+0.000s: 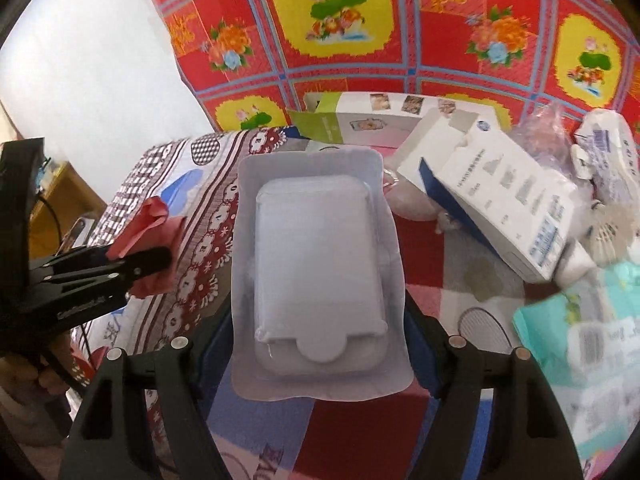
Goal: Collect trash
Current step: 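Carry the pink note and clear tray in both tools over the red bin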
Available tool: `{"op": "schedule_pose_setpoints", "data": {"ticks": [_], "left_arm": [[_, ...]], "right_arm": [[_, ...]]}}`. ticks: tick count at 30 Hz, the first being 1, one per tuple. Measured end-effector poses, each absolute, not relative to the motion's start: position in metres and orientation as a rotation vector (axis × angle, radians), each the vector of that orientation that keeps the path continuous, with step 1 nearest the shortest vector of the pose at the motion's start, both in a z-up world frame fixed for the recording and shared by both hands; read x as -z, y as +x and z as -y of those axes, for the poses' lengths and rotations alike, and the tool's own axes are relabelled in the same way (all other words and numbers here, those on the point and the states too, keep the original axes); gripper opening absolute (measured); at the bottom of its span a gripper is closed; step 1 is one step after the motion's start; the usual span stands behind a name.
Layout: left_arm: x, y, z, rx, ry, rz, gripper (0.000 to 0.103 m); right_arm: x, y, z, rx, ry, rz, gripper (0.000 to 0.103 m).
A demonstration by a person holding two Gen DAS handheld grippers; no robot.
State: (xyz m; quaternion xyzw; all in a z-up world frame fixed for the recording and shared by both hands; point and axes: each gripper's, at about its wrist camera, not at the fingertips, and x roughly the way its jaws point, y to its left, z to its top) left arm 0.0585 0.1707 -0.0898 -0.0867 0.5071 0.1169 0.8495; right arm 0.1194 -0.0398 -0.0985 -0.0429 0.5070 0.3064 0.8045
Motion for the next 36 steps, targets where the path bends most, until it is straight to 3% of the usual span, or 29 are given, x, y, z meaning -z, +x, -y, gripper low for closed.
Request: {"op": "schedule_pose_setpoints", "data": {"ticks": [36], "left_arm": [[0.016, 0.002, 0.045, 0.01, -0.026, -0.962, 0.047]], "right_arm": [[0.013, -0.012, 0.271, -0.399, 0.165, -0.899, 0.075]]}}
